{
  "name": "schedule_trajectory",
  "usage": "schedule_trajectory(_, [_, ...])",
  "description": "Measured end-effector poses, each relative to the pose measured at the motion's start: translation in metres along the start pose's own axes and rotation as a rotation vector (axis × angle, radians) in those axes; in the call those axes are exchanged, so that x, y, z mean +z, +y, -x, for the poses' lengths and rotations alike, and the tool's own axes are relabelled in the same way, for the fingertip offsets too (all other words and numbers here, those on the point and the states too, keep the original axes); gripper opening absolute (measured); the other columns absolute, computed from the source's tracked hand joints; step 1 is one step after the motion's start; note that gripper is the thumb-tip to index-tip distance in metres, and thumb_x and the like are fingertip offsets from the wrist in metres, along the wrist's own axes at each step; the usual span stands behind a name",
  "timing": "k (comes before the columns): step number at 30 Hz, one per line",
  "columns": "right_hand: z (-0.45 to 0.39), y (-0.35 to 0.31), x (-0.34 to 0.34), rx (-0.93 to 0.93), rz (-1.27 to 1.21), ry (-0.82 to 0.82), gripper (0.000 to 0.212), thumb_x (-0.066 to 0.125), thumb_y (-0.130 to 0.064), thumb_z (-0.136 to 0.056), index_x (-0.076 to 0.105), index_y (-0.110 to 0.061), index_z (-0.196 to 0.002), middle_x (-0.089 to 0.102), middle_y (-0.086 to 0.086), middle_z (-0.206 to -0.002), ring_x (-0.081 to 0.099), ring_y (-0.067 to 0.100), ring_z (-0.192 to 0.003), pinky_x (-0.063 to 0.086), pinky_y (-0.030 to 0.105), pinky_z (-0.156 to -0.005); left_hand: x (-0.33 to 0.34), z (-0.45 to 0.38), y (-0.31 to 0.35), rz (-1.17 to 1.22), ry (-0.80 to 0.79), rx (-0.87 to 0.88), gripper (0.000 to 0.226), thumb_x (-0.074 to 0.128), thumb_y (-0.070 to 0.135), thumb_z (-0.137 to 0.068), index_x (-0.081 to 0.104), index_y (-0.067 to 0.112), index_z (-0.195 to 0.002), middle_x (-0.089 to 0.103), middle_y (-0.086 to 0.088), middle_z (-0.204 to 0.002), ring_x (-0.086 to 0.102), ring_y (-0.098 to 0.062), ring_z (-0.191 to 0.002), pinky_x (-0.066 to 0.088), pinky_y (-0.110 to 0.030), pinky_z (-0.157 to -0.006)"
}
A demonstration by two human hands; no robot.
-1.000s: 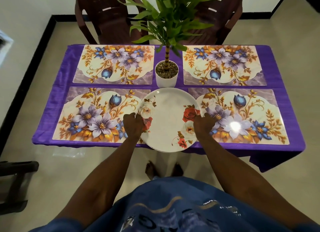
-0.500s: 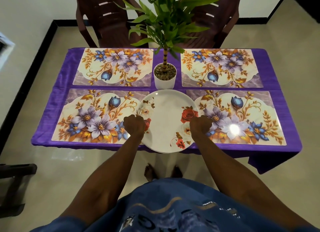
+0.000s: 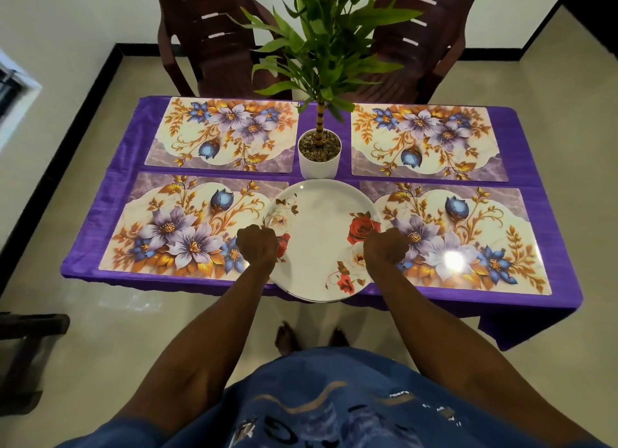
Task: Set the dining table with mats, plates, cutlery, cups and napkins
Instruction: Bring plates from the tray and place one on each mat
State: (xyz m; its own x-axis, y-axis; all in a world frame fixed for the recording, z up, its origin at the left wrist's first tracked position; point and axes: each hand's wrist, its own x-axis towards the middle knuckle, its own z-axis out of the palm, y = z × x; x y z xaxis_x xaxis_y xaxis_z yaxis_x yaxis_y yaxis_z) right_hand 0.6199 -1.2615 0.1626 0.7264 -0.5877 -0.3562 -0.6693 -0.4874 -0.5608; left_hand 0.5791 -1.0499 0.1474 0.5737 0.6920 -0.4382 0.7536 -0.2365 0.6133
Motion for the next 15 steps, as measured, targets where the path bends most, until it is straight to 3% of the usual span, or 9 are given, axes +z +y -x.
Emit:
schedule_trajectory(2, [0.0011,-0.0017,-0.0019,0.000,-0.020,0.003,0.042,0.061,-0.024,-0.095,0.057,0.002,-0.127,0.063,0.018,-0.122,0.063,0.033,-0.109,0.052,0.038,-0.090,0.0035,-0.0054,-0.0047,-0.042,0.104,-0.001,0.040,0.059,0.035,-0.096,0.063,0.000,-0.114,0.068,-0.016,-0.109,0.064,-0.028,-0.101,0.051,-0.033,-0.090])
schedule_trajectory(9, [0.0036,-0.0031,-0.0032,-0.022,-0.027,0.021,0.042,0.062,-0.026,-0.094,0.057,-0.002,-0.128,0.062,0.018,-0.124,0.061,0.035,-0.111,0.052,0.044,-0.094,0.0030,-0.0015,-0.0018,0.052,0.129,-0.040,0.040,0.060,0.037,-0.094,0.066,-0.001,-0.106,0.069,-0.016,-0.103,0.066,-0.028,-0.096,0.053,-0.035,-0.089])
schedule_trajectory(12, [-0.0008,-0.0021,-0.0011,-0.043,-0.049,-0.004,0.039,0.058,-0.027,-0.096,0.058,-0.001,-0.125,0.062,0.018,-0.122,0.060,0.034,-0.110,0.052,0.042,-0.093,-0.0007,0.0006,-0.0003,0.137,0.169,-0.071,0.041,0.057,0.036,-0.097,0.064,-0.001,-0.114,0.068,-0.015,-0.112,0.064,-0.027,-0.103,0.048,-0.031,-0.090])
schedule_trajectory(15, [-0.0049,-0.0009,0.0046,-0.051,-0.077,-0.039,0.042,0.053,-0.028,-0.099,0.054,-0.002,-0.131,0.061,0.017,-0.125,0.060,0.031,-0.111,0.052,0.035,-0.091,-0.0053,0.0037,0.0045,0.266,0.144,-0.067,0.042,0.058,0.028,-0.096,0.057,-0.003,-0.124,0.065,-0.020,-0.119,0.064,-0.030,-0.102,0.051,-0.042,-0.095])
